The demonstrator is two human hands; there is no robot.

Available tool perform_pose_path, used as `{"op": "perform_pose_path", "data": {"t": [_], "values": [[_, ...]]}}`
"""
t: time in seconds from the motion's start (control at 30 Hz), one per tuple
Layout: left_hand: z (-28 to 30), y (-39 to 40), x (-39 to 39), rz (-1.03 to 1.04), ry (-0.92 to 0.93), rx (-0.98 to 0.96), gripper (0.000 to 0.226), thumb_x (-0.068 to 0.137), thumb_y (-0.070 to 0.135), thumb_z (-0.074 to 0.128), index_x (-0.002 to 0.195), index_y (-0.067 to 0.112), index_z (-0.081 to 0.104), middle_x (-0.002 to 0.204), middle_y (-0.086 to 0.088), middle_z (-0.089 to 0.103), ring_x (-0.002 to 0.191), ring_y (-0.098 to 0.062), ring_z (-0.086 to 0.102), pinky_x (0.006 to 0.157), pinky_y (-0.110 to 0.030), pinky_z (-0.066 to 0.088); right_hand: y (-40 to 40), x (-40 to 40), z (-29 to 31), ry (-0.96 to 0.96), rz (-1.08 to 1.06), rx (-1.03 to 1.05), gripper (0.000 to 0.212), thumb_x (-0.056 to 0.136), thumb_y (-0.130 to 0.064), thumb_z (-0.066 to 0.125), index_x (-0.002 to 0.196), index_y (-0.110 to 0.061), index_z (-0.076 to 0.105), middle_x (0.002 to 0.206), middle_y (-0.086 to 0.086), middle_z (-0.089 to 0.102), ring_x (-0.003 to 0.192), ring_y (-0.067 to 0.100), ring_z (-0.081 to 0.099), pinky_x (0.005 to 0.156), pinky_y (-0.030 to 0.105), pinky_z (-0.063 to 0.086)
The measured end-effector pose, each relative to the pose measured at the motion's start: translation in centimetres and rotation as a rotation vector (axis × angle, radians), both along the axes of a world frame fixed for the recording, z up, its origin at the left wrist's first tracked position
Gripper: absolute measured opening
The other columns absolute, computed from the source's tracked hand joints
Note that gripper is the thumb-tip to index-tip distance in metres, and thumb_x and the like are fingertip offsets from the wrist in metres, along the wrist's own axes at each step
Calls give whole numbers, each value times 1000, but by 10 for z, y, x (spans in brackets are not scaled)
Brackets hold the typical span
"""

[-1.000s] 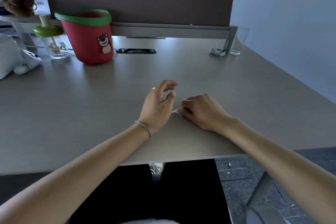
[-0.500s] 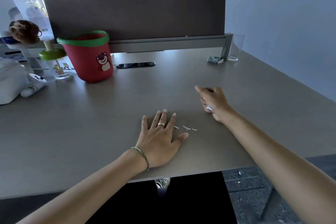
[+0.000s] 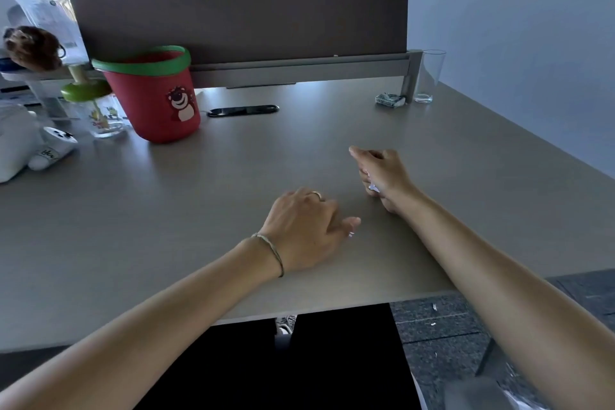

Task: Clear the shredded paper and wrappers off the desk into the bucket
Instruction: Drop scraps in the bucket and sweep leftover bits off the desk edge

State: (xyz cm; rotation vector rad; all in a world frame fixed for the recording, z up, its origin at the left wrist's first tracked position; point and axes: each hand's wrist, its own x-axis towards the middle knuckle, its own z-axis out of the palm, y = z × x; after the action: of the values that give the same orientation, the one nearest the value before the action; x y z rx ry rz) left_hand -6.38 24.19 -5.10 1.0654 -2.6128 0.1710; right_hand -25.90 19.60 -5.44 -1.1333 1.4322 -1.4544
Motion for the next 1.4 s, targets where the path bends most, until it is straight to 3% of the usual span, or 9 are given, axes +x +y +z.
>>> {"op": "perform_pose_path", "data": {"t": [0.13,0.27,0.43,0.57,0.77,0.87,1.0,1.2,1.4], "values": [[3,-11,-13,-105,-200,-60,61,96,72,25,79,22,56,91,-5,68,86,-28,64,65,-33,34,1,0,1,7,-4,7,53,100,-23,60,58,-23,28,50,-5,23,39,9,18,40,15,15],[4,-17,-19,-153,-305,-92,53,106,52,21,80,22,56,91,-5,68,83,-29,65,63,-33,32,2,0,1,31,6,11,52,99,-24,60,59,-25,27,52,-4,22,42,11,17,43,17,14],[7,-19,-23,-135,-374,-97,51,109,40,24,95,16,66,98,-8,71,90,-31,67,66,-32,34,1,-1,-2,38,25,15,51,100,-24,60,59,-25,28,51,-6,22,42,10,16,44,16,13],[13,-23,-21,-139,-366,2,43,109,35,29,89,13,60,97,-13,69,88,-33,63,69,-32,33,1,0,-2,57,29,12,51,100,-25,59,59,-25,28,51,-6,22,42,10,16,43,16,14],[13,-41,-1,-155,21,326,42,100,24,48,61,15,36,55,-1,38,57,-20,35,58,-35,32,5,-1,-1,31,25,31,50,100,-26,59,62,-26,28,53,-5,21,42,10,18,43,17,14],[14,-55,15,-74,226,402,42,99,22,51,61,17,35,58,1,31,55,-16,26,55,-35,26,3,-3,4,-165,26,132,48,100,-31,60,62,-24,31,52,-3,22,34,9,19,38,14,12],[13,-73,36,30,513,598,41,98,22,51,60,20,34,53,6,37,50,-16,34,53,-29,30,-1,6,13,-401,165,251,54,102,-32,54,54,-20,33,41,-5,23,24,7,18,29,12,10],[29,-104,52,122,900,813,44,103,13,48,63,19,31,57,-1,32,43,-13,33,45,-21,29,-30,35,35,-512,258,267,50,102,-30,54,58,-20,31,39,-7,23,24,5,19,24,15,12],[63,-149,75,176,1073,836,42,102,11,46,63,16,33,55,-3,31,41,-14,33,44,-19,25,-86,78,79,-537,315,259,48,101,-28,56,61,-21,31,41,-8,25,26,4,20,24,17,13]]}}
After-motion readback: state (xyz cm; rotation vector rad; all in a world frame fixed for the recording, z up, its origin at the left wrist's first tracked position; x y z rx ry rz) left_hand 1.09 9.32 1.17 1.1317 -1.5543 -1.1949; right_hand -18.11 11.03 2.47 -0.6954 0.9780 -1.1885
